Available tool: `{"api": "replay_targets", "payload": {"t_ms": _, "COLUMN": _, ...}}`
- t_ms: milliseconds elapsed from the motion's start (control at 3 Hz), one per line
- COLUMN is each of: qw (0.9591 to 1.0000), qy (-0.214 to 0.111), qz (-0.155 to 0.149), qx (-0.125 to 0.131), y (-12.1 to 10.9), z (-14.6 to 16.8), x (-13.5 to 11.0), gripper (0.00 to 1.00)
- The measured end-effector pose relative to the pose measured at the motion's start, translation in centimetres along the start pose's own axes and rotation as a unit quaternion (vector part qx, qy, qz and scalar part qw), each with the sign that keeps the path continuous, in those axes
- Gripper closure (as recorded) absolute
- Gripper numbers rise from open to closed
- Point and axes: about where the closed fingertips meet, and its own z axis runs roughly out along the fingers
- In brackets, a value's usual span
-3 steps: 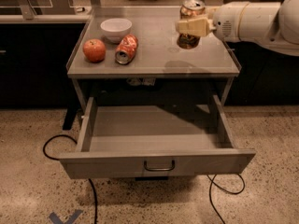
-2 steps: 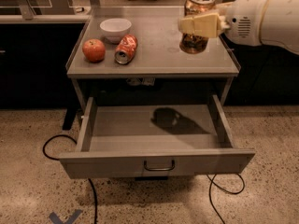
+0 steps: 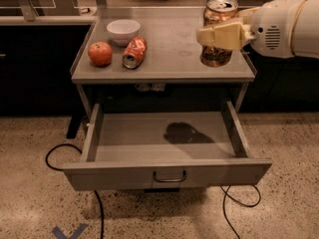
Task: Place orange can into top drawer
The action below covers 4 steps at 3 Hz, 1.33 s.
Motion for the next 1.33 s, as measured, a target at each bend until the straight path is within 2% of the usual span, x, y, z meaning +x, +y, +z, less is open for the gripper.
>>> {"api": "replay_targets", "payload": {"t_ms": 333, "qw": 0.9982, "qy": 0.052, "qz": 0.008, "qx": -0.027, "y": 3.1, "z": 0.1, "x": 3.3, "gripper": 1.0}}
{"api": "replay_targets", "payload": {"t_ms": 667, "qw": 0.9952, "qy": 0.083, "qz": 0.028, "qx": -0.044, "y": 7.9, "z": -0.2, "x": 7.4, "gripper": 1.0}}
{"api": "replay_targets", "payload": {"t_ms": 1000, "qw": 0.9917, "qy": 0.108, "qz": 0.048, "qx": -0.052, "y": 9.3, "z": -0.3, "x": 10.8, "gripper": 1.0}}
{"api": "replay_targets", "payload": {"t_ms": 1333, "qw": 0.9917, "qy": 0.108, "qz": 0.047, "qx": -0.052, "y": 9.3, "z": -0.3, "x": 10.7, "gripper": 1.0}}
